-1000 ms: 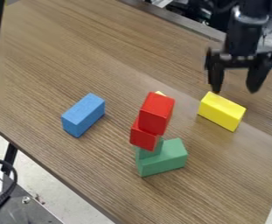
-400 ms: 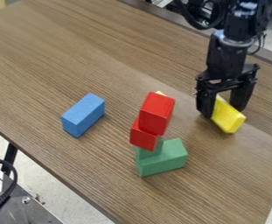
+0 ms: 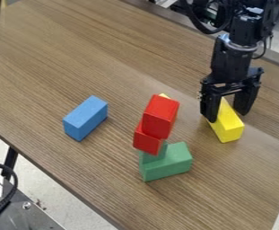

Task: Move the yellow rectangular block to the left

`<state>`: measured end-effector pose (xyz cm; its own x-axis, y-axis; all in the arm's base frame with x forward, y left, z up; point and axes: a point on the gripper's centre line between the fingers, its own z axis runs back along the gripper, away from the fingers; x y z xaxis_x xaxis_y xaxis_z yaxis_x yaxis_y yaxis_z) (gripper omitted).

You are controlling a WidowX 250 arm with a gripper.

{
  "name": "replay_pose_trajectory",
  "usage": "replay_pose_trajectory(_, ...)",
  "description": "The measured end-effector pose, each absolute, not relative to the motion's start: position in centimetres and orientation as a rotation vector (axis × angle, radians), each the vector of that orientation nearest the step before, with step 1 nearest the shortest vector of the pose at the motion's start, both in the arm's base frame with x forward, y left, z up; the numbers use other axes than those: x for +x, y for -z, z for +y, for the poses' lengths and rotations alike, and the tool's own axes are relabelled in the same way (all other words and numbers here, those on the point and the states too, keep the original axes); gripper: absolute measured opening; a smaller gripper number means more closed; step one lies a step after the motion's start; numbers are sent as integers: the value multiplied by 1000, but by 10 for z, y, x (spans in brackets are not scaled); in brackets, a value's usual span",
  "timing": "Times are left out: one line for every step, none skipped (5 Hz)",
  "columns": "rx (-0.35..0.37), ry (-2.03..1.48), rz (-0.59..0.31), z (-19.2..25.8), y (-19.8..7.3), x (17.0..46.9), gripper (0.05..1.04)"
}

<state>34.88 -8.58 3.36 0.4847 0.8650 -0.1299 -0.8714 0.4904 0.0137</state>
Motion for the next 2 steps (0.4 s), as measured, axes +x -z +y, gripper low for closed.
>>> replay_pose_trajectory(-47,-1053,117,-84,-33,349,687)
replay_pose_trajectory(-51,-990,118,-84,-33,349,571)
